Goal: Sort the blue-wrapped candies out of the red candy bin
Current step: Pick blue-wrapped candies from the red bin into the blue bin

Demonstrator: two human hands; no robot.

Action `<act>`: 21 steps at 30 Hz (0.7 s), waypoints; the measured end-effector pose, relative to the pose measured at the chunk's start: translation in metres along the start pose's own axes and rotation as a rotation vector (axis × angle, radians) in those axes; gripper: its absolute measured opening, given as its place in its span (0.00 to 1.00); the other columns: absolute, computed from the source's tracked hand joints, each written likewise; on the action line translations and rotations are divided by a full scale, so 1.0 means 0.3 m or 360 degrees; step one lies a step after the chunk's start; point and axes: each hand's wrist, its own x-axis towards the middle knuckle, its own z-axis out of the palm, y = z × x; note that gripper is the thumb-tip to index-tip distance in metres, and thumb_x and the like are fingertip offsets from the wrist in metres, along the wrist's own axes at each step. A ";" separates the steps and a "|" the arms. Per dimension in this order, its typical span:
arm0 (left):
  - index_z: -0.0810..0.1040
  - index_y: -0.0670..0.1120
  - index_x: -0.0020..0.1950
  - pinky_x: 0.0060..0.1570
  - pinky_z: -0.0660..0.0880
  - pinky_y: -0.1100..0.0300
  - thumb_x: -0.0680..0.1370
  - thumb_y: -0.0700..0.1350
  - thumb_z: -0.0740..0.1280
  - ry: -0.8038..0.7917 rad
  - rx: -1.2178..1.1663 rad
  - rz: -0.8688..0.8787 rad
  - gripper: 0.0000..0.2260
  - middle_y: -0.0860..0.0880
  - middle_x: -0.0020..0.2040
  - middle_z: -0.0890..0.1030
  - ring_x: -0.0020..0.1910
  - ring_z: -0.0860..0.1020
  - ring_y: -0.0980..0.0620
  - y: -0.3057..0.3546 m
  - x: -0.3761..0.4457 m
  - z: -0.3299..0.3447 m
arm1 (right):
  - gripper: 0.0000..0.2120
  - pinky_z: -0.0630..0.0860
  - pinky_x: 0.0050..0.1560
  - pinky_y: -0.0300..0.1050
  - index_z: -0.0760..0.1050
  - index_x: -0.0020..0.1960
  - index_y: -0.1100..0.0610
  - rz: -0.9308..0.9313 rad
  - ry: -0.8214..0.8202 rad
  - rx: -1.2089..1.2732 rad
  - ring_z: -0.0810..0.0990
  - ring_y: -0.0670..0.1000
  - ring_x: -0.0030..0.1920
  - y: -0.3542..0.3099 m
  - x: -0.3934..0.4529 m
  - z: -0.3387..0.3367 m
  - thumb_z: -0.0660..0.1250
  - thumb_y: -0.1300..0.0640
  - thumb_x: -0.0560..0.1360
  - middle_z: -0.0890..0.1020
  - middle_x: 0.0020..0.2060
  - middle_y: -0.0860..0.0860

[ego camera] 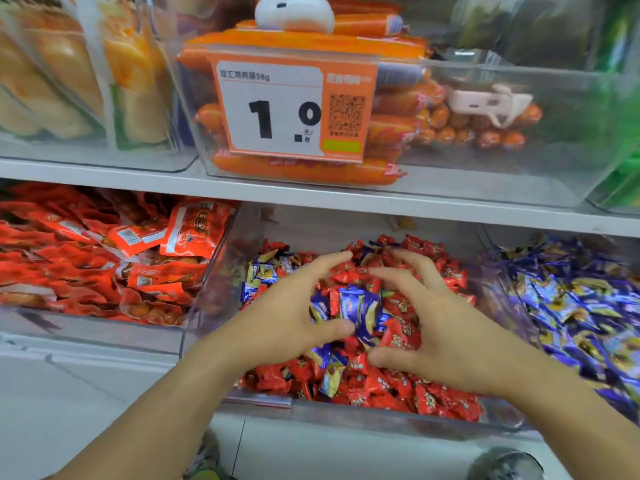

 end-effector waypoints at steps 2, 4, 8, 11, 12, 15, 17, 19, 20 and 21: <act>0.68 0.66 0.68 0.56 0.78 0.58 0.73 0.51 0.75 0.0012 0.0012 -0.0097 0.27 0.62 0.56 0.75 0.54 0.77 0.58 -0.024 -0.002 -0.009 | 0.42 0.64 0.69 0.35 0.59 0.74 0.39 0.0005 0.0097 -0.0010 0.65 0.36 0.66 -0.002 -0.003 -0.002 0.73 0.33 0.66 0.56 0.73 0.39; 0.75 0.63 0.63 0.46 0.80 0.59 0.73 0.48 0.75 0.0031 0.0008 -0.0135 0.22 0.60 0.51 0.77 0.48 0.78 0.57 -0.025 0.010 -0.011 | 0.32 0.68 0.68 0.43 0.68 0.70 0.41 -0.0071 0.0167 -0.0120 0.68 0.39 0.63 0.003 0.004 0.001 0.68 0.32 0.69 0.70 0.64 0.38; 0.79 0.61 0.50 0.51 0.75 0.65 0.73 0.48 0.75 0.0016 0.0121 -0.0052 0.10 0.62 0.49 0.78 0.49 0.76 0.66 -0.031 0.015 -0.005 | 0.28 0.62 0.57 0.48 0.74 0.64 0.39 0.0010 0.0308 -0.0310 0.67 0.43 0.57 -0.010 0.013 0.007 0.55 0.28 0.70 0.76 0.53 0.35; 0.79 0.58 0.45 0.49 0.76 0.63 0.74 0.48 0.74 -0.0019 0.0135 -0.0033 0.06 0.59 0.48 0.79 0.46 0.78 0.63 -0.033 0.019 0.002 | 0.27 0.59 0.54 0.49 0.77 0.59 0.40 0.0025 0.0380 -0.0417 0.67 0.46 0.54 -0.027 0.044 0.038 0.56 0.27 0.70 0.76 0.48 0.38; 0.80 0.58 0.45 0.49 0.76 0.63 0.74 0.48 0.74 -0.0020 0.0155 -0.0021 0.05 0.58 0.47 0.79 0.45 0.78 0.62 -0.031 0.021 0.002 | 0.23 0.59 0.54 0.49 0.78 0.56 0.41 0.0019 0.0387 -0.0436 0.67 0.47 0.53 -0.028 0.056 0.049 0.59 0.29 0.71 0.75 0.46 0.38; 0.79 0.60 0.45 0.56 0.72 0.63 0.76 0.46 0.70 -0.0013 0.0154 -0.0016 0.07 0.58 0.51 0.77 0.52 0.76 0.61 -0.039 0.032 0.006 | 0.13 0.58 0.54 0.48 0.79 0.50 0.43 -0.0008 0.0356 -0.0374 0.66 0.45 0.52 -0.033 0.076 0.058 0.68 0.37 0.73 0.75 0.44 0.39; 0.80 0.59 0.47 0.61 0.69 0.61 0.77 0.49 0.69 0.0032 0.0142 -0.0039 0.04 0.59 0.54 0.76 0.57 0.74 0.60 -0.034 0.039 0.013 | 0.08 0.58 0.55 0.47 0.79 0.47 0.44 -0.0007 0.0334 -0.0272 0.67 0.43 0.51 -0.032 0.073 0.052 0.71 0.41 0.72 0.77 0.44 0.39; 0.81 0.59 0.46 0.62 0.68 0.60 0.75 0.55 0.70 0.0098 0.0180 -0.0014 0.02 0.60 0.55 0.76 0.60 0.72 0.59 -0.021 0.042 0.024 | 0.05 0.63 0.56 0.45 0.78 0.45 0.44 0.0002 0.0383 -0.0051 0.72 0.40 0.50 -0.033 0.069 0.038 0.74 0.47 0.72 0.79 0.43 0.39; 0.82 0.58 0.44 0.61 0.67 0.61 0.75 0.55 0.70 0.0125 0.0199 -0.0010 0.03 0.60 0.55 0.77 0.60 0.72 0.60 -0.015 0.044 0.027 | 0.06 0.67 0.55 0.42 0.78 0.43 0.45 0.0018 0.0441 0.0080 0.75 0.40 0.48 -0.034 0.067 0.030 0.75 0.51 0.71 0.80 0.42 0.39; 0.83 0.57 0.42 0.60 0.68 0.62 0.75 0.54 0.70 0.0165 0.0198 -0.0011 0.04 0.60 0.55 0.78 0.58 0.73 0.62 -0.007 0.045 0.026 | 0.08 0.70 0.53 0.39 0.77 0.43 0.46 0.0038 0.0522 0.0202 0.77 0.40 0.47 -0.035 0.065 0.021 0.75 0.55 0.71 0.81 0.41 0.40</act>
